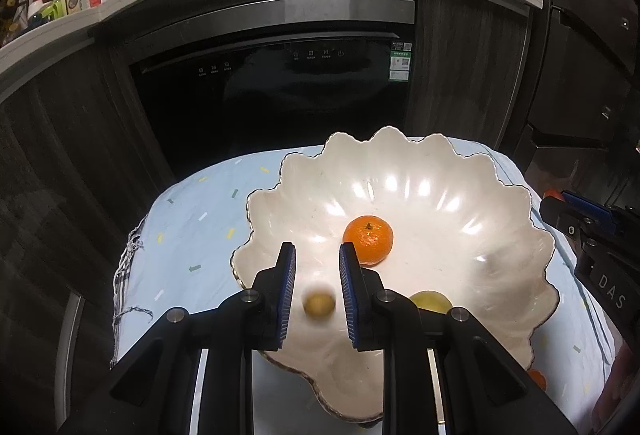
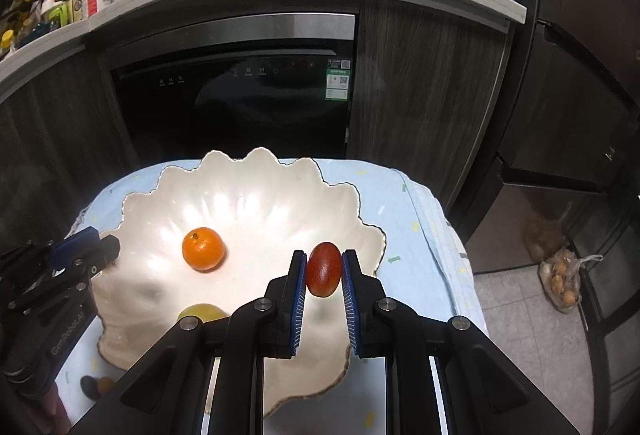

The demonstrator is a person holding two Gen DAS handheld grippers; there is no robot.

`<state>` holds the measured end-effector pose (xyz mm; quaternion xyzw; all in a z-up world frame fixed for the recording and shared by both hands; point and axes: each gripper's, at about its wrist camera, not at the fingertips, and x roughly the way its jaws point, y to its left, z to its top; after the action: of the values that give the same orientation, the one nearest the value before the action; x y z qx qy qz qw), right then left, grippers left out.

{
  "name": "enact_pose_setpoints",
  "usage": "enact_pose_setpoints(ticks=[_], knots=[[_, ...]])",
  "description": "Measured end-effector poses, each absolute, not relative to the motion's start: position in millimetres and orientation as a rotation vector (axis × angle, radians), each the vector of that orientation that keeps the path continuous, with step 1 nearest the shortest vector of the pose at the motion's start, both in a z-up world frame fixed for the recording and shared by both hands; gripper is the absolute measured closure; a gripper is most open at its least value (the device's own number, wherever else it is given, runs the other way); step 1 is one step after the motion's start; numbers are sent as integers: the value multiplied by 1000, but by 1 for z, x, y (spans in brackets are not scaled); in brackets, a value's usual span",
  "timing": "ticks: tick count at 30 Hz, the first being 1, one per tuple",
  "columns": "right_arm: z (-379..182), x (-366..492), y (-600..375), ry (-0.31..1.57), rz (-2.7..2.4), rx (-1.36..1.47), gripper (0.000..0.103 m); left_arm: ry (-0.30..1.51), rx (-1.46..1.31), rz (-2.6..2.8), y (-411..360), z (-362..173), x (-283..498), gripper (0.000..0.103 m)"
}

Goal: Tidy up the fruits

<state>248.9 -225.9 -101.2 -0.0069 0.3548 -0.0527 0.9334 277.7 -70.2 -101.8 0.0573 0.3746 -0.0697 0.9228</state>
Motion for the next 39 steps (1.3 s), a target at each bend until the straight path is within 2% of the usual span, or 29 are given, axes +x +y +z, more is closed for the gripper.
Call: enact_pose_setpoints(ticks=[7,8,11,16,22,32,39], knots=[[-102,254,-227,747,-115,-4,80,771,102,-140,-67,-99,278,53],[-101,253,-227,744,-116,-4,70,768,99,-141,-67,-99,277,50],[-96,249,-227,716,-120,3,48,758,100,-138,-66,-96,275,39],[-88,243,-228,690,-135,4,37,737,103,-130,-66,-89,270,31],[-79,235,-233,672,-144,17,37,727,99,-139,-69,-81,263,31],[-63,219,-231,640,-143,19,37,688,86,-138,-66,-61,246,21],[-55,207,-228,621,-140,20,37,667,84,-136,-62,-51,233,20]])
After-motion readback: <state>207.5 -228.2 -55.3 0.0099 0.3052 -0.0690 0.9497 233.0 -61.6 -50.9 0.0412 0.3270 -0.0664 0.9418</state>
